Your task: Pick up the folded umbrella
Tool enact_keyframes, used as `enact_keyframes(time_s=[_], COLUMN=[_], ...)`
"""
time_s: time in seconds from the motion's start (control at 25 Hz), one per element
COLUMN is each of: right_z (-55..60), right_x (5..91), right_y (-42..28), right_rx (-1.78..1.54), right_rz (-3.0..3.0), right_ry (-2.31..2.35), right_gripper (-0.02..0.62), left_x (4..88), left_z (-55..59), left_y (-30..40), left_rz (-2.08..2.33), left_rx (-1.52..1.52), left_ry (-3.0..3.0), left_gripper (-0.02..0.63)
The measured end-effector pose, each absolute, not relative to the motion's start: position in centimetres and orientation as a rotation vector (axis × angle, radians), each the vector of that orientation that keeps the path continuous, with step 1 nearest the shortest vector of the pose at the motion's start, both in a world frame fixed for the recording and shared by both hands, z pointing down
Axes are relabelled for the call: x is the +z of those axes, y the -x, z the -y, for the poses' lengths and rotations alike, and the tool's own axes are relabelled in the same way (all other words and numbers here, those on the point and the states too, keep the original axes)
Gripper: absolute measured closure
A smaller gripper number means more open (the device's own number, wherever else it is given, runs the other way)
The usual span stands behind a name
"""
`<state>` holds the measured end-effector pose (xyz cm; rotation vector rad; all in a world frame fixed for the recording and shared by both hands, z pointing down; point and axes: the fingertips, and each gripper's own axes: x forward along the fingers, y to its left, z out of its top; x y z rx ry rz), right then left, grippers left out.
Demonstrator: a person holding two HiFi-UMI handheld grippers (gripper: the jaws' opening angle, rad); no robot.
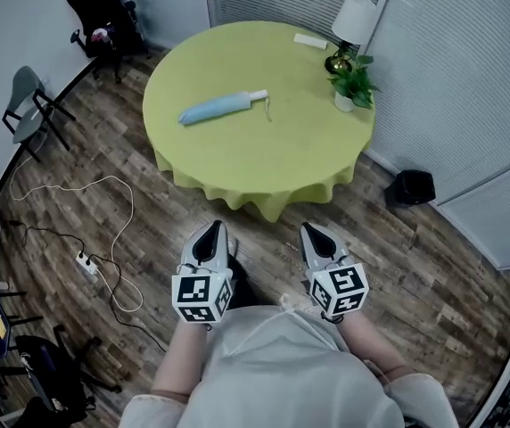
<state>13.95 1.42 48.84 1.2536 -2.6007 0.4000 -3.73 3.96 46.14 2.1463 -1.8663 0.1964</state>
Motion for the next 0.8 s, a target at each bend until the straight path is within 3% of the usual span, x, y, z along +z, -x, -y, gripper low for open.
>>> enact_keyframes(time_s=[0.36,0.56,0.8], right_z=[13.9,22.1,29.2], right_x=[48.0,47.7,47.2], right_y=[-5.0,0.5,5.1], right_rx=[0.429,0.434,0.462], right_rz=[2.514,2.503,2.533], right_ry=[-1.38,-1.415,-1.42], right_gripper=[0.595,0.595,0.595], left_x=[45.3,44.8,45.8], left_z=[13.5,21.4,28.6], left_y=[11.5,14.2,17.8], left_rz=[1.671,1.631,1.53], left_rx=[0.189,0.349,0.25], left_ry=[-2.261,-2.476,-2.404], left_gripper=[0.6,0.6,0.6])
